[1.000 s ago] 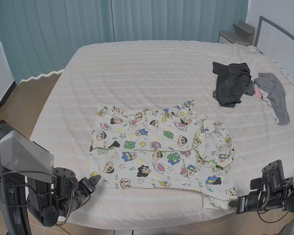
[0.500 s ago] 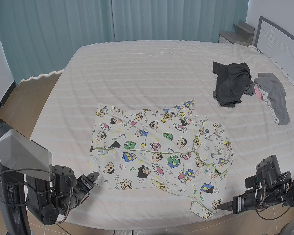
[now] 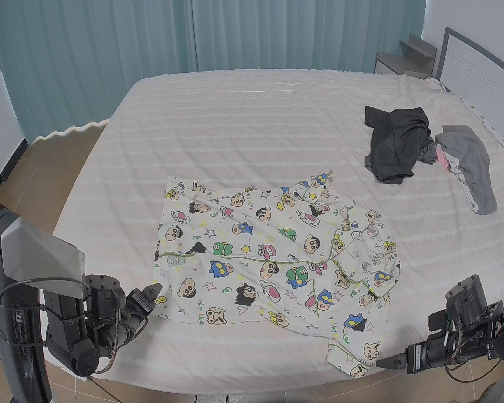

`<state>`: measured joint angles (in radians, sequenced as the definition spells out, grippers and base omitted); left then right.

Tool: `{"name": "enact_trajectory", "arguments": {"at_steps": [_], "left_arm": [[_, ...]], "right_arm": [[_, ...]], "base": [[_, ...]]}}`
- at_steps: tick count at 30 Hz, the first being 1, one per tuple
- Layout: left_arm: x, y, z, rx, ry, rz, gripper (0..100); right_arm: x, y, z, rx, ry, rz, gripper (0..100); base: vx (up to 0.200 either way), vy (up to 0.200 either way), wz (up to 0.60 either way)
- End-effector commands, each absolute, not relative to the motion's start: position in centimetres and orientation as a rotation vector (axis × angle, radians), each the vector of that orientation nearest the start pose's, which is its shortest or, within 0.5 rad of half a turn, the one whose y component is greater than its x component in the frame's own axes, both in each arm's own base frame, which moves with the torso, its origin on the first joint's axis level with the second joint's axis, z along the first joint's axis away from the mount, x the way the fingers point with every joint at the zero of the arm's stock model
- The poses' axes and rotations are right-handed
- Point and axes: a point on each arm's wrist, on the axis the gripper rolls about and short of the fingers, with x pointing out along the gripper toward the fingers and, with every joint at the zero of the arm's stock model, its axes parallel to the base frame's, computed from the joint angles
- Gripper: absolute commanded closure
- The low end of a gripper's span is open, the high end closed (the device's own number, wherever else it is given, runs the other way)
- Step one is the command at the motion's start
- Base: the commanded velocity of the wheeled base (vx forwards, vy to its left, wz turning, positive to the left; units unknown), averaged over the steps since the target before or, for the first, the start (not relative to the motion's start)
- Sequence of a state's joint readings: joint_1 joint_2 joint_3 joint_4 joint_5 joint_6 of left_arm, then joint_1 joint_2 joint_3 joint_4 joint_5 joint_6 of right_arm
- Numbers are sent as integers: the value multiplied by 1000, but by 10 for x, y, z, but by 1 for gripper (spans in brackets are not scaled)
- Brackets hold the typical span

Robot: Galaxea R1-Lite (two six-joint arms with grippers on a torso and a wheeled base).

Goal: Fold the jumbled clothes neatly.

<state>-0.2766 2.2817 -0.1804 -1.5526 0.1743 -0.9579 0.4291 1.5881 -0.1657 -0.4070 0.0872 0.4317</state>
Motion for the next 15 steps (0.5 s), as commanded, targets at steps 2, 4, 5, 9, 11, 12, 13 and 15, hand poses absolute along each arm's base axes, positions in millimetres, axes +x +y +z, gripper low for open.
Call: {"name": "enact_trajectory", "arguments": {"at_steps": [2, 4, 5, 9, 11, 12, 13, 15], "left_arm": [[254, -67, -20, -807, 544, 170, 0], [253, -69, -20, -810, 558, 147, 0], [253, -69, -20, -810, 561, 142, 0], [249, -73, -22, -809, 594, 109, 0], [250, -75, -22, -807, 598, 101, 0], [249, -77, -24, -804, 604, 95, 0], [249, -80, -26, -797, 613, 89, 0], [249, -83, -30, -779, 626, 82, 0]], "right_arm": [[138, 64, 51, 220, 1088, 237, 0], [138, 64, 51, 225, 1088, 233, 0], [138, 64, 51, 226, 1088, 232, 0], [138, 64, 51, 239, 1088, 229, 0], [139, 64, 52, 239, 1087, 229, 0], [139, 64, 52, 239, 1087, 229, 0], [139, 64, 52, 240, 1085, 230, 0], [139, 65, 52, 238, 1086, 232, 0]], "base": [[0, 0, 0], [0, 0, 0], [0, 0, 0], [0, 0, 0], [0, 0, 0], [0, 0, 0], [0, 0, 0], [0, 0, 0]]}}
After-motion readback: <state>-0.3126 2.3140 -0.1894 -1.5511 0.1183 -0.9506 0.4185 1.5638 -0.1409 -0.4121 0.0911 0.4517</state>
